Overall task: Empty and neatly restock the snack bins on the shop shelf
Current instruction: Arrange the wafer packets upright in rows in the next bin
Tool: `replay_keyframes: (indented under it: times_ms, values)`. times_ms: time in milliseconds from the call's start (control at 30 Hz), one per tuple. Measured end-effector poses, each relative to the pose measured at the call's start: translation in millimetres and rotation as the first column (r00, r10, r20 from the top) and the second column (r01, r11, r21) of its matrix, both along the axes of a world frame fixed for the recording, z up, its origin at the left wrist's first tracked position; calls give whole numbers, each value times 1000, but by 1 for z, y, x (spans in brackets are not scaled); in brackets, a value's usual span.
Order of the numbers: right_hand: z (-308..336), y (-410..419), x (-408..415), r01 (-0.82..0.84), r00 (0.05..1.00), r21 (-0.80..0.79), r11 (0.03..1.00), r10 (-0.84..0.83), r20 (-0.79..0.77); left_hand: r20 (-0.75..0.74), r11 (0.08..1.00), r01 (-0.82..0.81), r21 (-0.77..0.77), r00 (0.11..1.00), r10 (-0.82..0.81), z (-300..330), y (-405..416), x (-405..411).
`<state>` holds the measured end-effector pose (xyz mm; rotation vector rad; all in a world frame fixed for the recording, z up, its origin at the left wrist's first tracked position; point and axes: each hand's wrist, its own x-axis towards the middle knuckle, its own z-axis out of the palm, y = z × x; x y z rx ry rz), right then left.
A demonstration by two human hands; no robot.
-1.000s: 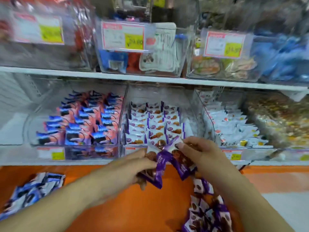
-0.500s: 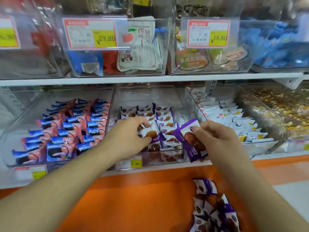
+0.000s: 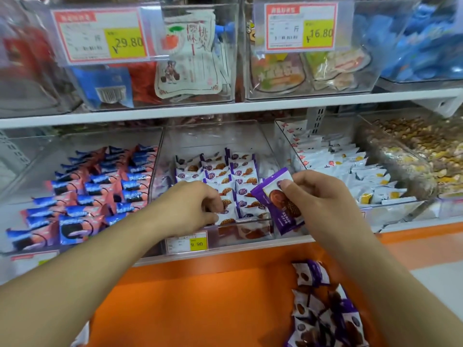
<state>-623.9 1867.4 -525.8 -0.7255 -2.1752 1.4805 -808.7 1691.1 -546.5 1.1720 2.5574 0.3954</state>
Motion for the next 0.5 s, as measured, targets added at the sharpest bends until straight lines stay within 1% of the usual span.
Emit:
replay_keyframes:
  times_ms: [100,167,267,333,433,500]
  values:
    - [-1,0,0,4,1000,-6,1000,-4,-3,-32,998,37,-47,999,-39,-2,3,-4]
    - [-1,1,0,2,1000,2,1000,-2,-2,8,997,54,-51,999,-54,-2,7,-9]
    - [-1,2,-1,2,1000,0,1000,-2,-13,59,999,37,-7,998,-37,1,13,-17]
    - [-1,3,-1,2,1000,-4,1000,-2,-23,41,999,49,-14,998,-49,-1,19,-21]
    - [-2,4,-2,4,999,-7,1000,-4,-35,-29,988,120,-94,992,-123,-6,27,-25]
    - [-2,5,-3,5,999,-1,1000,-5,-37,-21,984,149,-101,988,-152,-6,29,-29]
